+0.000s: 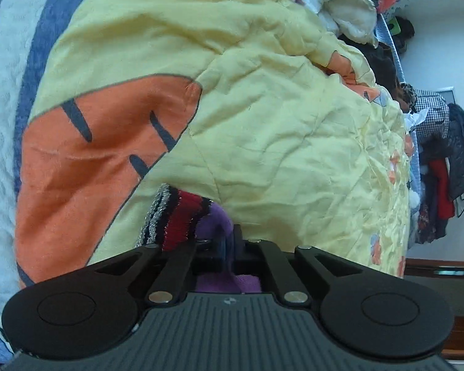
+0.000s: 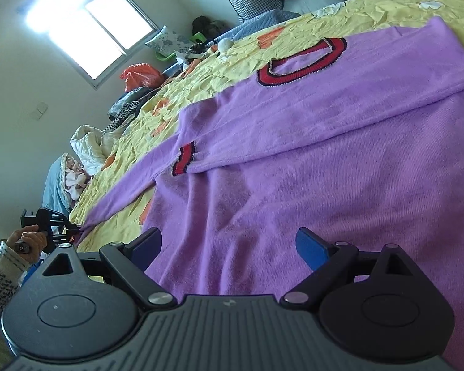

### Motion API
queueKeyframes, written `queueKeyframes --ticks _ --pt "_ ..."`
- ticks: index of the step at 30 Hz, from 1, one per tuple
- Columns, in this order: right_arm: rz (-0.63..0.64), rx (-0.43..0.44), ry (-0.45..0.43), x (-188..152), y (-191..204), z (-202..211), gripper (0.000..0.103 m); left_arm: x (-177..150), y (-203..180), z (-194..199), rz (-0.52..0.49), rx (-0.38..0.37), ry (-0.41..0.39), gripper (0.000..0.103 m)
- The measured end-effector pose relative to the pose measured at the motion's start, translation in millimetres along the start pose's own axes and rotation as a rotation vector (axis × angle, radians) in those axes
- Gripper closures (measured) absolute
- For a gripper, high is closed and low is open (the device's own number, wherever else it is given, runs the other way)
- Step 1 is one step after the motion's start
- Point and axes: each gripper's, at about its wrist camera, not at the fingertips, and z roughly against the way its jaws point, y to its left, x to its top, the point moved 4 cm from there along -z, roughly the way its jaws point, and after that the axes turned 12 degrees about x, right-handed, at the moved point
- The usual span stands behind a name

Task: Fold small clothes
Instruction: 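Carry the sleeve across the sweater body with the left tool and release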

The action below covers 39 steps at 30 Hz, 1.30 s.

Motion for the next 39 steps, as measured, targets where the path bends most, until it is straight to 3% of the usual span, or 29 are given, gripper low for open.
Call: queueKeyframes --ticks 3,5,7,10,11,12,14,18,21,23,27,28,29,32,33,34,35,36,37,39 --pt "-0.017 0.006 -0.015 2 -5 4 0.009 -1 -30 36 -0.185 -0.026 -0.209 0.099" --pt "-0.024 -0.008 -0.025 4 -8 8 0.009 -1 -58 67 -0.286 -0.101 -0.343 0.099" --pt "-0.04 -0.015 -0.047 7 -11 15 0.009 -3 -89 102 -0.389 -0.229 -0.483 0.099" --pt "-0.057 -0.029 -0.081 11 -11 24 0.009 -23 -133 159 -0.591 -0.35 -0.713 0.099" --pt "-0.059 -0.036 -0.085 11 -10 26 0.009 -30 -138 170 -0.626 -0.383 -0.74 0.099" --pt "-0.057 -0.039 -0.083 10 -8 27 0.009 -33 -136 173 -0.633 -0.401 -0.732 0.099" --pt "-0.051 -0.039 -0.077 5 -6 27 0.009 -32 -114 159 -0.622 -0.351 -0.708 0.099" --pt "-0.077 -0.04 -0.042 -6 -8 17 0.009 -18 -17 81 -0.417 -0.229 -0.511 0.098" --pt "-0.071 -0.043 -0.02 -8 -5 14 0.009 -20 41 37 -0.294 -0.158 -0.42 0.098" --pt "-0.061 -0.044 -0.019 -6 -2 15 0.009 -21 58 28 -0.223 -0.203 -0.407 0.096" --pt "-0.053 -0.051 -0.025 -1 1 17 0.009 -12 58 27 -0.155 -0.255 -0.392 0.096" --pt "-0.05 -0.052 -0.024 -1 2 17 0.009 -7 58 26 -0.133 -0.274 -0.376 0.083" --pt "-0.045 -0.049 -0.022 -1 3 16 0.009 -3 60 25 -0.11 -0.305 -0.37 0.064" --pt "-0.03 -0.053 -0.026 -3 5 14 0.009 3 63 26 -0.018 -0.384 -0.348 0.037" --pt "-0.022 -0.063 -0.026 -4 5 14 0.009 4 60 23 0.016 -0.408 -0.339 0.035" --pt "-0.012 -0.074 -0.026 -4 4 13 0.009 5 63 23 0.042 -0.408 -0.343 0.041" --pt "0.002 -0.087 -0.032 -5 4 13 0.009 6 63 20 0.055 -0.39 -0.338 0.068" --pt "0.018 -0.103 -0.037 -6 3 13 0.009 8 64 15 0.064 -0.371 -0.31 0.087" --pt "0.035 -0.124 -0.037 -7 3 13 0.009 8 66 10 0.075 -0.356 -0.288 0.098" --pt "0.055 -0.16 -0.04 -9 1 14 0.009 7 69 12 0.075 -0.338 -0.31 0.098"
